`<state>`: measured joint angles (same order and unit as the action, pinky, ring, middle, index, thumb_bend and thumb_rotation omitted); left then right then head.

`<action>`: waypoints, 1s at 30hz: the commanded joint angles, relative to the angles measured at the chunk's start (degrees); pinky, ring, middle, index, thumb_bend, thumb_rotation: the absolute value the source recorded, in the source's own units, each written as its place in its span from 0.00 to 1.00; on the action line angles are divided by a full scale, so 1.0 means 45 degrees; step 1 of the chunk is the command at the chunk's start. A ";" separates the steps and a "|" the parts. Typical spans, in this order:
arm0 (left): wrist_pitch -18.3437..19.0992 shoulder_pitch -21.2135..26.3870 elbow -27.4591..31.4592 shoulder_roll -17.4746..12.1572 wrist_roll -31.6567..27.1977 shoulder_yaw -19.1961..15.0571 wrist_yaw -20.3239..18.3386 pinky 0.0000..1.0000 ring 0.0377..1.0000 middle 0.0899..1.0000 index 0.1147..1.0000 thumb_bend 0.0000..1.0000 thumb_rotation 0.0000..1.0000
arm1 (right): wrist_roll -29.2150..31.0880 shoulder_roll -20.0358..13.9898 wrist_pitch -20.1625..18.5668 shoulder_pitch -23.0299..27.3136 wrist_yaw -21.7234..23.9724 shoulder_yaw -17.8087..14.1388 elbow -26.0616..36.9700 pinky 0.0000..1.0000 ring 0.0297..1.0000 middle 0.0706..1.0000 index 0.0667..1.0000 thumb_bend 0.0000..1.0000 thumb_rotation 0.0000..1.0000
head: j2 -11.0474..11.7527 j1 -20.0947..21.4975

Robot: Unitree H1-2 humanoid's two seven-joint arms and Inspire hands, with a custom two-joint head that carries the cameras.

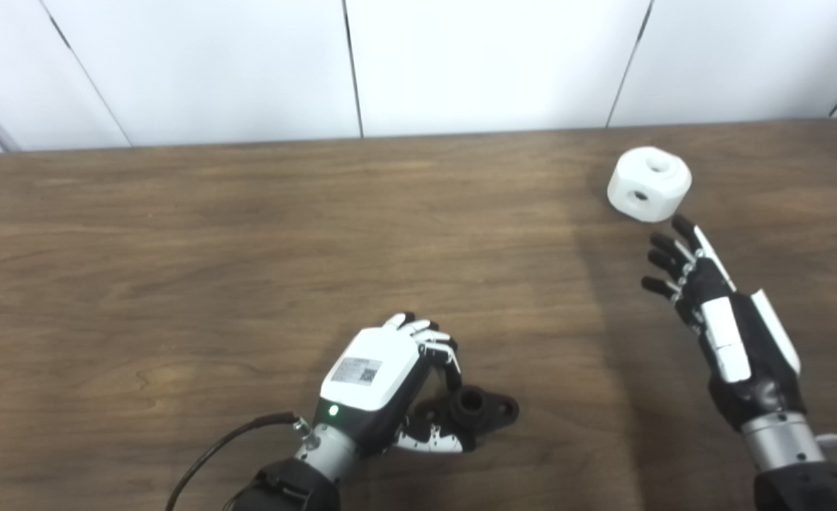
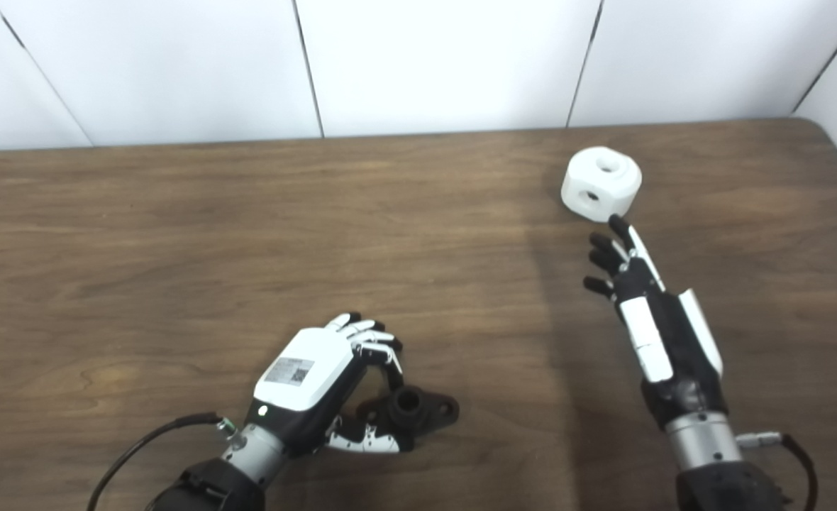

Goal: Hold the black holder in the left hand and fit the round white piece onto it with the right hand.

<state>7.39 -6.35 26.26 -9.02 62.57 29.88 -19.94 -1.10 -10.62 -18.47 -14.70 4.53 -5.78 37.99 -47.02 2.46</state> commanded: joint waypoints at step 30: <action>-0.1022 -0.0554 -0.1226 -0.0348 -0.0100 -0.0513 0.1086 0.89 0.85 0.74 0.42 0.52 0.05 | -0.5782 -0.3343 -0.1540 0.5578 0.0918 0.1209 -0.2643 0.91 0.98 0.98 0.97 0.73 0.45 | 0.1512 0.2746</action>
<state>2.65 -7.81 22.44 -9.23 61.79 27.89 -14.04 -24.92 -23.67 -26.01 7.77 8.93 -0.33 26.22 -40.17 14.85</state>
